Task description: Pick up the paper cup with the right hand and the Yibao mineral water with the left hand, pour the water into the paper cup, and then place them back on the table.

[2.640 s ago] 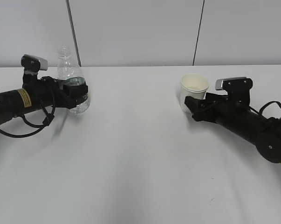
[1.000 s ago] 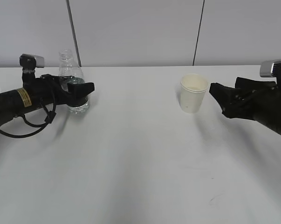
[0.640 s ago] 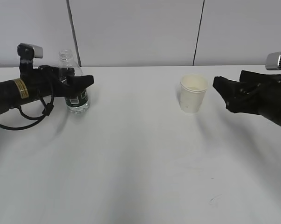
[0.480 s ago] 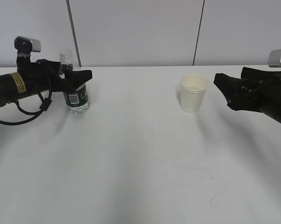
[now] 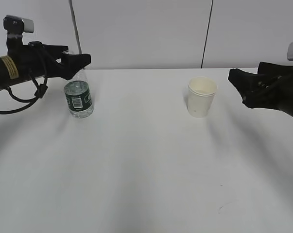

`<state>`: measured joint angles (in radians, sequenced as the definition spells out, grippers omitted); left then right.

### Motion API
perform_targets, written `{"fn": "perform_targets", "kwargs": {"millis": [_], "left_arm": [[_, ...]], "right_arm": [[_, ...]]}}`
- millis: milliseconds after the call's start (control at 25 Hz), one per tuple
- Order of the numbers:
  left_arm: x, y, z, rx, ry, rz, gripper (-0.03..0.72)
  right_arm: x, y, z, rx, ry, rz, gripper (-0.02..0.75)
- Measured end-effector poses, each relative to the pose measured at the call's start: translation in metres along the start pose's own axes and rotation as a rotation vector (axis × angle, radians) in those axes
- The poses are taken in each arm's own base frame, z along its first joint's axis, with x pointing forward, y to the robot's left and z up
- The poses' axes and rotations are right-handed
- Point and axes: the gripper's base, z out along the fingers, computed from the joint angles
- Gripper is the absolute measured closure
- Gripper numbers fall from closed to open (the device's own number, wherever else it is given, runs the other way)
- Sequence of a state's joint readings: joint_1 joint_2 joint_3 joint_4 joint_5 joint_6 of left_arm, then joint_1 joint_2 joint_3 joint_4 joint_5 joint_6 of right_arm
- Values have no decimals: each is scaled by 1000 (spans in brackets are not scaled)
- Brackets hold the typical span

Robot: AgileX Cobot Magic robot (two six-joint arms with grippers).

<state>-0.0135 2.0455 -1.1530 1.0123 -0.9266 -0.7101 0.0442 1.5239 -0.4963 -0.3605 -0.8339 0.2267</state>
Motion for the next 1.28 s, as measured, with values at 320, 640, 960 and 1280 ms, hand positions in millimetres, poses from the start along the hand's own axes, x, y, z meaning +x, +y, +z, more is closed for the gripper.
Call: {"fn": "perform_targets", "kwargs": {"millis": [320, 640, 960, 1280], "left_arm": [[-41, -2, -14, -95, -2, -31, 104], [-75, -1, -35, -272, 26, -150, 130], [-100, -4, -57, -425, 52, -266, 137], [-110, -13, -71, -445, 138, -277, 146]], "right_arm": [[-27, -7, 19, 13, 15, 59, 145], [-71, -11, 41, -14, 31, 104, 145], [-112, -14, 53, -24, 61, 136, 145], [-128, -16, 56, -19, 86, 143, 145]]}}
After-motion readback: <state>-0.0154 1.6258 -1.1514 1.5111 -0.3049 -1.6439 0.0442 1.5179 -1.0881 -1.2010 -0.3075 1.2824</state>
